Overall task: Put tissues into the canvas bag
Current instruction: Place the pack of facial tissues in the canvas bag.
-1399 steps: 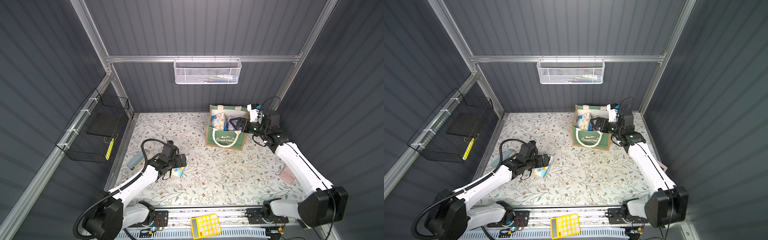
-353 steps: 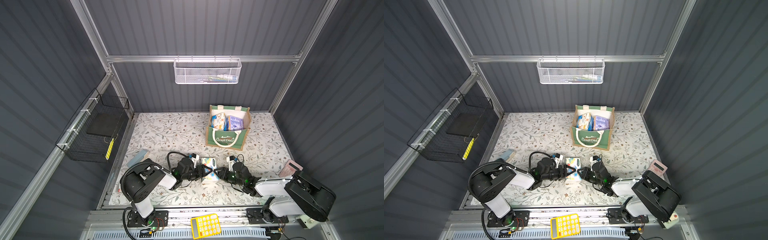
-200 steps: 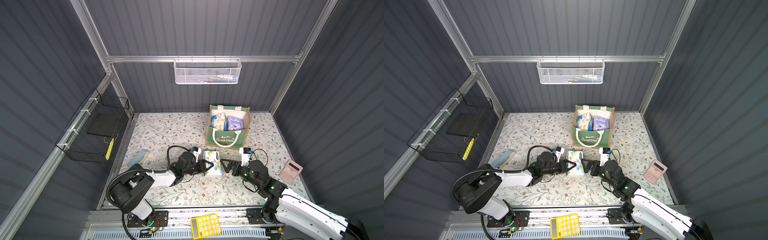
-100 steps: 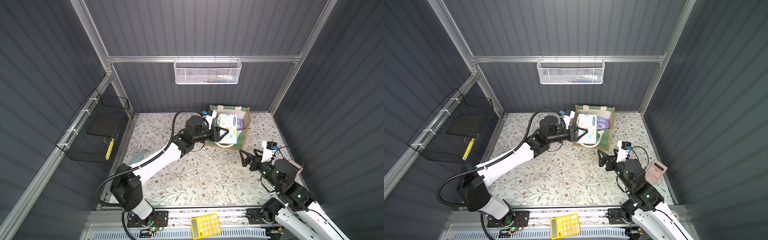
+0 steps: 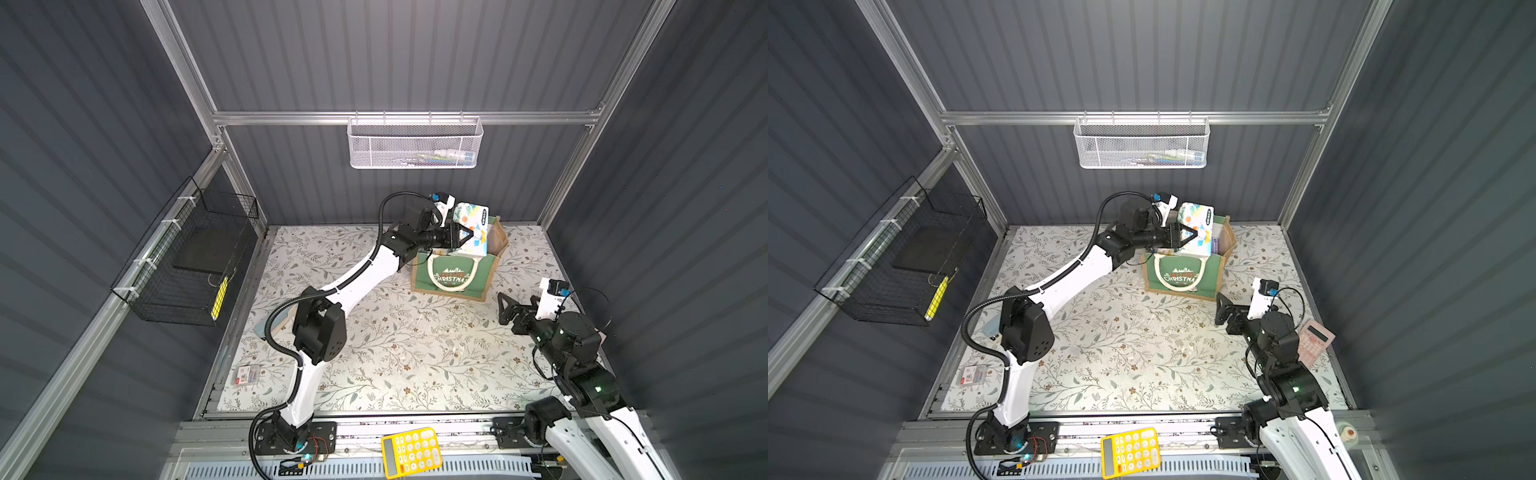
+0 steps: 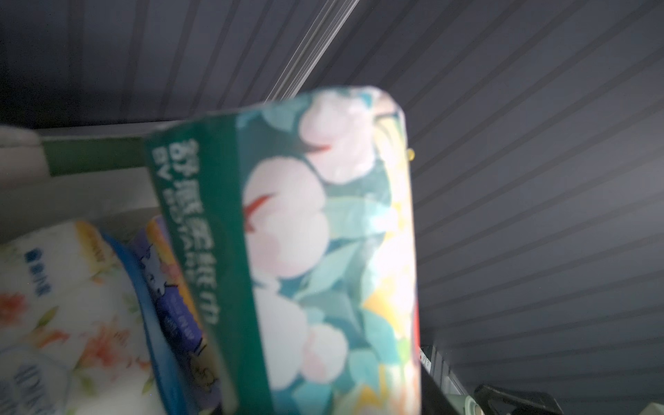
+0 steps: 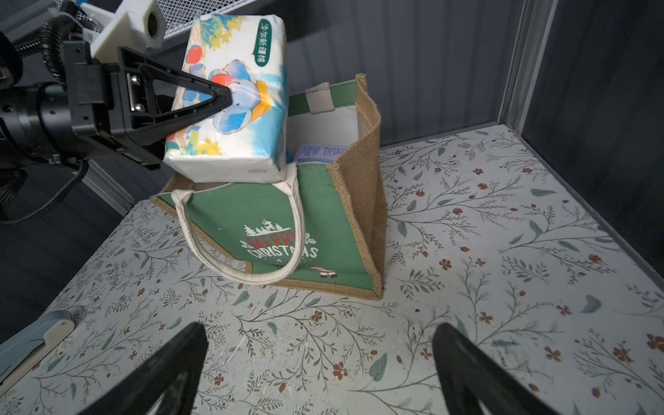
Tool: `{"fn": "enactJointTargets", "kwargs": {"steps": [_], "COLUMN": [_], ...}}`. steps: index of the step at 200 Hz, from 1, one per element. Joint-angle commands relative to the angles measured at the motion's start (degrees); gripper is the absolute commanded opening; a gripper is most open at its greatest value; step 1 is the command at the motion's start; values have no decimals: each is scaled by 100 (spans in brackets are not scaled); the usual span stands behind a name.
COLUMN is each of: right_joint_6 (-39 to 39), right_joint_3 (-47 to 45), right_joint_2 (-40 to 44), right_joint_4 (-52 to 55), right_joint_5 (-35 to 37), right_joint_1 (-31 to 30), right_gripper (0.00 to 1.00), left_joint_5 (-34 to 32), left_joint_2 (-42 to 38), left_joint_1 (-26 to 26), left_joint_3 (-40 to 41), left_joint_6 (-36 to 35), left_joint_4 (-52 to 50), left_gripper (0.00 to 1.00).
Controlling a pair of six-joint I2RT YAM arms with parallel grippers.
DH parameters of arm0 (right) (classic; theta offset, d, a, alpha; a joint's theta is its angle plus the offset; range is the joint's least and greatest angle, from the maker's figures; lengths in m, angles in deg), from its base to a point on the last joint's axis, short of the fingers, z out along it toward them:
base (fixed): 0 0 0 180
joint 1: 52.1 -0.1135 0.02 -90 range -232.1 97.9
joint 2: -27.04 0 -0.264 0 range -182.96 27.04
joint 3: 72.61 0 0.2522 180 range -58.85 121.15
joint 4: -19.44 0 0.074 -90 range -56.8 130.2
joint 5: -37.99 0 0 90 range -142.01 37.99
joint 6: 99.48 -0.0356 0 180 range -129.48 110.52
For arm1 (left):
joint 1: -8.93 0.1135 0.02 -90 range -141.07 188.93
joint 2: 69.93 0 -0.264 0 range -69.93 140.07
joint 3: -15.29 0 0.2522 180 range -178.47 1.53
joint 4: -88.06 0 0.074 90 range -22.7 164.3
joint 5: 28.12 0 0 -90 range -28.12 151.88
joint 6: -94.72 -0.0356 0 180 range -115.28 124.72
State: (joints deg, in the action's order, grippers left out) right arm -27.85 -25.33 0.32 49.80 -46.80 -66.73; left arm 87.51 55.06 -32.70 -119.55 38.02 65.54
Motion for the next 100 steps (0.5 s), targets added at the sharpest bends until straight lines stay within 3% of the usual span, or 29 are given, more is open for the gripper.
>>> {"fn": "enactJointTargets", "kwargs": {"steps": [1, 39, 100], "right_joint_6": [-24, -200, -364], "right_joint_3": [-116, -263, -431], "right_joint_2": [-51, -59, -144], "right_joint_4": [-188, -310, -486], "right_joint_5": [-399, -736, -1020], "right_joint_1": [232, 502, 681], "right_gripper": [99, 99, 99], "left_joint_5": [311, 739, 765], "left_joint_2": [424, 443, 34], "left_joint_1": [54, 274, 388], "left_joint_3": [-433, -80, -135], "left_joint_6": [258, 1085, 902], "left_joint_4": [-113, 1041, 963], "left_gripper": [47, 47, 48]}}
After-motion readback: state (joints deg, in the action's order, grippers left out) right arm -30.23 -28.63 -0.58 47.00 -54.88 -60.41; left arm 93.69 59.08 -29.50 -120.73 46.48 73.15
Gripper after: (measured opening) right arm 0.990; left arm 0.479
